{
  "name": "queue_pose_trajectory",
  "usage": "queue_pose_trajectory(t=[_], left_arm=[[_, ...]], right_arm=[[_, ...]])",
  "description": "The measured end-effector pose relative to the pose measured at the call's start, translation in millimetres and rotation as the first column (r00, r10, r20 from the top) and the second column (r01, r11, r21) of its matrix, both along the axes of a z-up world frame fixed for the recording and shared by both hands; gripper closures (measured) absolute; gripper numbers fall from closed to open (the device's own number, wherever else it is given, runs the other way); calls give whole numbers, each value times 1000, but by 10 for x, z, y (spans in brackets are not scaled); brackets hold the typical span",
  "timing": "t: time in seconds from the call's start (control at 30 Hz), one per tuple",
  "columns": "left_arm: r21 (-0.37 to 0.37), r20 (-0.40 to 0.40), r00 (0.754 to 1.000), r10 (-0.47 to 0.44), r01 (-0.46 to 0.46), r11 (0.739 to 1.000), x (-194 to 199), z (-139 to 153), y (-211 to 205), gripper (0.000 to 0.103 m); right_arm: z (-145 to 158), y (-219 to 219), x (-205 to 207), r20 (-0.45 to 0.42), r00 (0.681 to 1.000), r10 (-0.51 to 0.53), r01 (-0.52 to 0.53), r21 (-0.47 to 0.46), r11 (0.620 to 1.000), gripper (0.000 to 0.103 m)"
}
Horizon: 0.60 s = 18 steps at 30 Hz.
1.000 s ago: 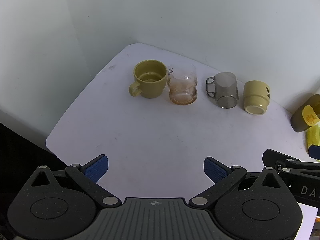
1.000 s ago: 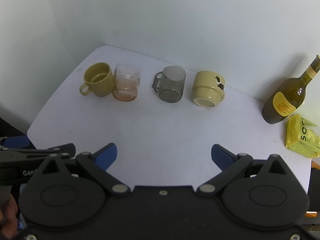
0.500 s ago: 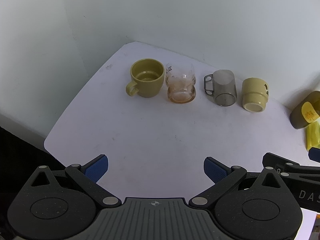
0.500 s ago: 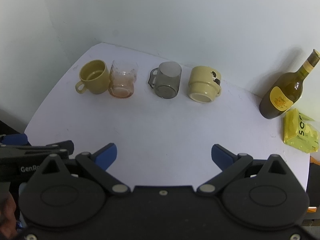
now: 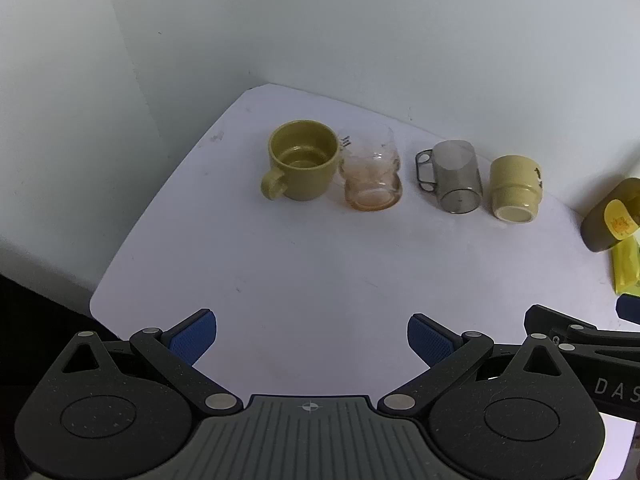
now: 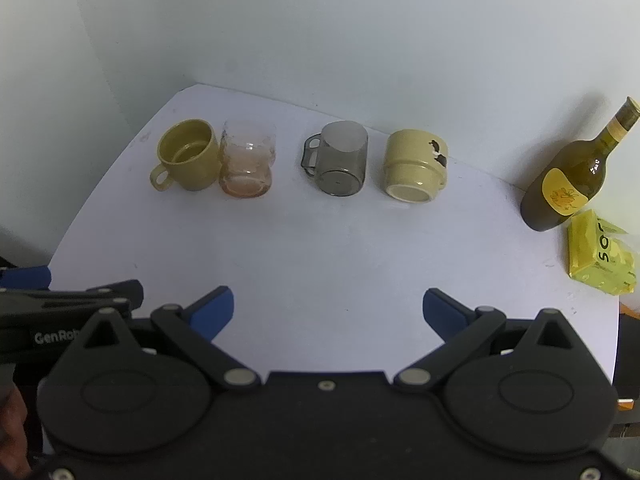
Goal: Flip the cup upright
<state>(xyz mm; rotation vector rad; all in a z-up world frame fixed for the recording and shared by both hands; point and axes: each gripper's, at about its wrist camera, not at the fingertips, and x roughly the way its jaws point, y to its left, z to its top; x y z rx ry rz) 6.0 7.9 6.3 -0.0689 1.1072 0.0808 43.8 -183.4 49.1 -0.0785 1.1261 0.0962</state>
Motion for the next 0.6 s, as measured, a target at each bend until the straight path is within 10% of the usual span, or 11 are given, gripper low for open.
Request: queue_pose_trajectory(t=[0.6], left_arm=[[-51, -17, 993, -117, 116, 992, 178, -203, 450, 0]], right_arm=[[3, 389, 9, -27, 996, -82, 80, -42, 996, 1]])
